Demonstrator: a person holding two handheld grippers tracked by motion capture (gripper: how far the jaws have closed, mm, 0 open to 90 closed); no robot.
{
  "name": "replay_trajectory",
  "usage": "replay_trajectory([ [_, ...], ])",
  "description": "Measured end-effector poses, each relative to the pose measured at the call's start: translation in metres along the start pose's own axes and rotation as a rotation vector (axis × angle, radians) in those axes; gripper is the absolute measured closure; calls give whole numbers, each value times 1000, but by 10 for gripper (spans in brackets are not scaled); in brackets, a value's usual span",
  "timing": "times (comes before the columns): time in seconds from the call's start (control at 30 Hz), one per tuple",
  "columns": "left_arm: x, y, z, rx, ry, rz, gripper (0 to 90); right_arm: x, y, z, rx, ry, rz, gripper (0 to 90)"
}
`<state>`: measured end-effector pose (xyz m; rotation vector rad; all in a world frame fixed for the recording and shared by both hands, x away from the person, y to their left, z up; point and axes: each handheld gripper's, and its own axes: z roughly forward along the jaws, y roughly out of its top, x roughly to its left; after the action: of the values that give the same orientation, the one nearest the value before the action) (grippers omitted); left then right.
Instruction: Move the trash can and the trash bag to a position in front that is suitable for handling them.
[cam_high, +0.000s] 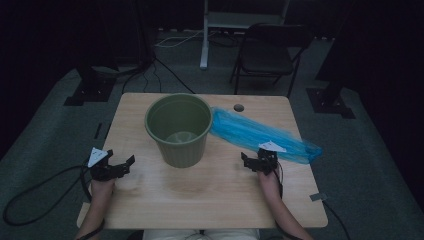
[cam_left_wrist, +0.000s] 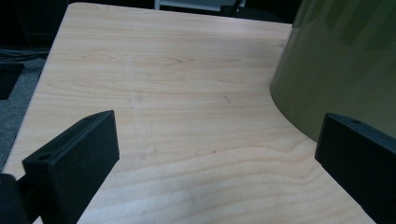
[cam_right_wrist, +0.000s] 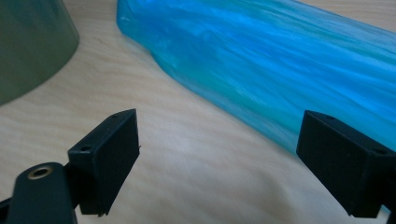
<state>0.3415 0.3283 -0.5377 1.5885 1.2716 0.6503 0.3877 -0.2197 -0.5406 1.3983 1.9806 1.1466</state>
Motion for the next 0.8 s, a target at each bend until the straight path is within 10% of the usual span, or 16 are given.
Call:
replay_trajectory([
  [0.8,-10,33,62,-6,-4,-4,3,37,85,90,-47,137,-6,127],
])
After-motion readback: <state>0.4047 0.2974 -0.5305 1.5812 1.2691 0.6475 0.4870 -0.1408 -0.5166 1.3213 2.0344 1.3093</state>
